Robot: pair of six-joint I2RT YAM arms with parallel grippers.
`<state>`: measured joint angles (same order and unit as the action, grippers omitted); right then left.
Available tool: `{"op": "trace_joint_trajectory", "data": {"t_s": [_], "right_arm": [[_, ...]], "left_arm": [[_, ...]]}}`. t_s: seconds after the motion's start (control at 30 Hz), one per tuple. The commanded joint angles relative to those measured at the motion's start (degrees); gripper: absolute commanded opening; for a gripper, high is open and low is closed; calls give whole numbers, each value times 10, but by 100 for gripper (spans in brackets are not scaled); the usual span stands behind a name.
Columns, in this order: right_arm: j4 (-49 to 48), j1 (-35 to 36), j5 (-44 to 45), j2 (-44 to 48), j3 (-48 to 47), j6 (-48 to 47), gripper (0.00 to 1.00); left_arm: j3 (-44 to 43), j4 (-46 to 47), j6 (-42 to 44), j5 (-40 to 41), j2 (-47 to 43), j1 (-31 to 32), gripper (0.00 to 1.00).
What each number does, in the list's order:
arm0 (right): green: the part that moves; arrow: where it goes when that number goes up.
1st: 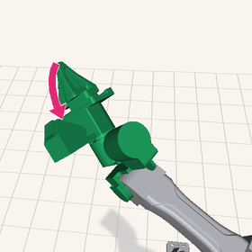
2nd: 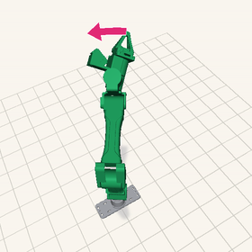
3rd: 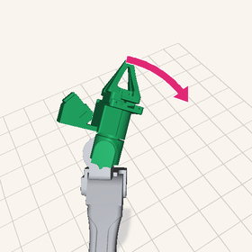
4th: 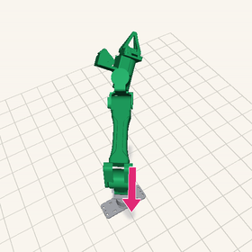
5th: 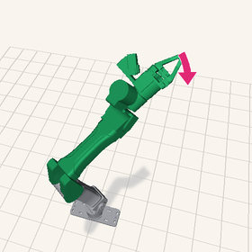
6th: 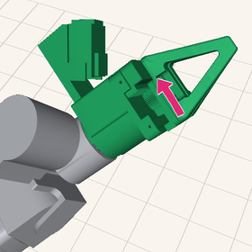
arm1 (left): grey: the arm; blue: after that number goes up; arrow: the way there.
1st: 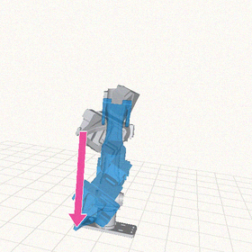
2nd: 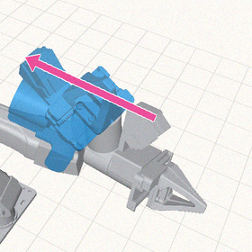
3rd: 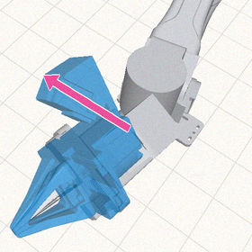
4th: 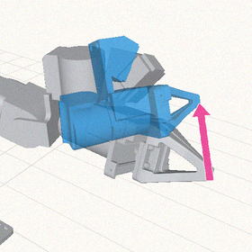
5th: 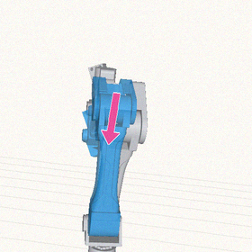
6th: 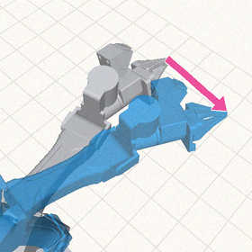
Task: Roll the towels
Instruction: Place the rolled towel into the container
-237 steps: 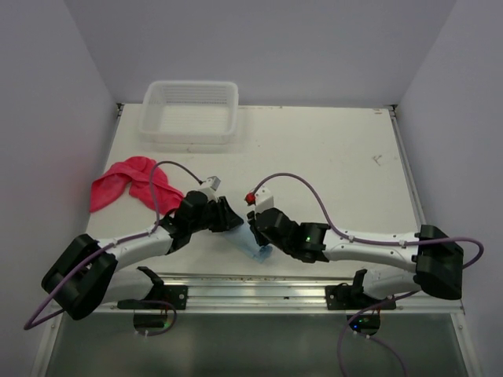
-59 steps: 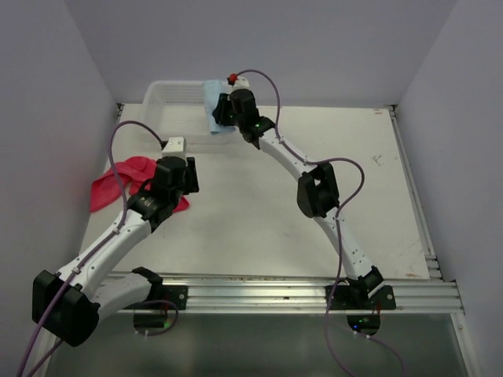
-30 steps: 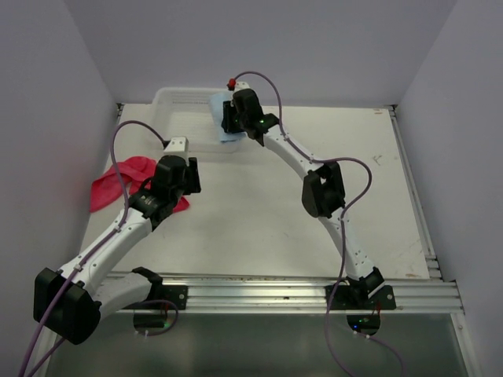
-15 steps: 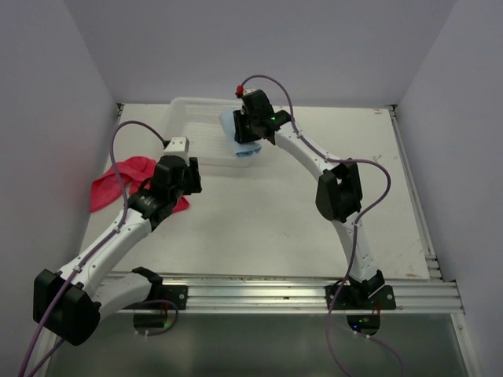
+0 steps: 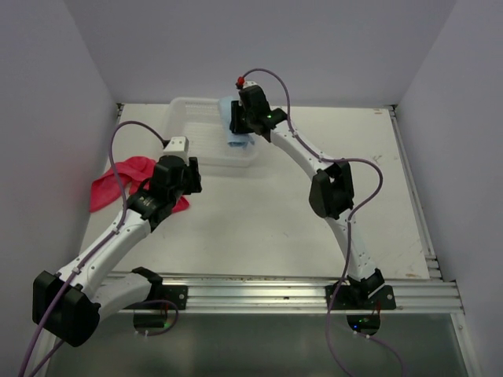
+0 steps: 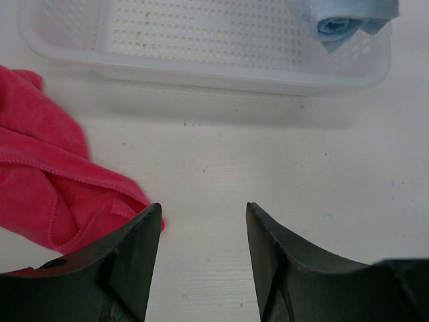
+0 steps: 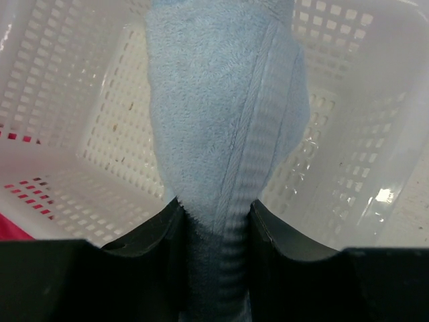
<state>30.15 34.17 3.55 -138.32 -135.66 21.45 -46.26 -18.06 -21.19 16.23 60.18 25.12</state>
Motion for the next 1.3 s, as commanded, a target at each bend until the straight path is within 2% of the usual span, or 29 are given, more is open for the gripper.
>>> {"op": "trace_joint_trajectory", "data": {"t_s": [0.0,0.3,0.4,0.47,0.57,0.63,0.67,0.77,1.27], "right_arm": [[-25,-1,7,-28,-17,14,0],[-27,0,3,-77,-22,-4,2],[-22,1,5,-89,-24,-10,8],[-20,2,4,-92,-21,-13,17],[-20,4,3,-91,-14,-14,23],[-22,5,2,-88,-11,-15,32],[-22,5,2,-87,-12,-16,39],[-28,6,2,-79,-12,-19,47],[-29,5,-1,-72,-28,-18,67]], "left_arm": [[-4,26,10,-8,-9,-6,58],[-3,28,10,-16,-7,-6,58],[-2,28,10,-17,-7,-6,58],[-2,28,10,-16,-8,-6,58],[-2,28,10,-18,-7,-6,58],[-2,29,10,-18,-8,-6,58],[-2,29,10,-19,-7,-6,58],[-2,28,10,-19,-8,-6,58],[-2,27,11,-20,-6,-6,58]]}}
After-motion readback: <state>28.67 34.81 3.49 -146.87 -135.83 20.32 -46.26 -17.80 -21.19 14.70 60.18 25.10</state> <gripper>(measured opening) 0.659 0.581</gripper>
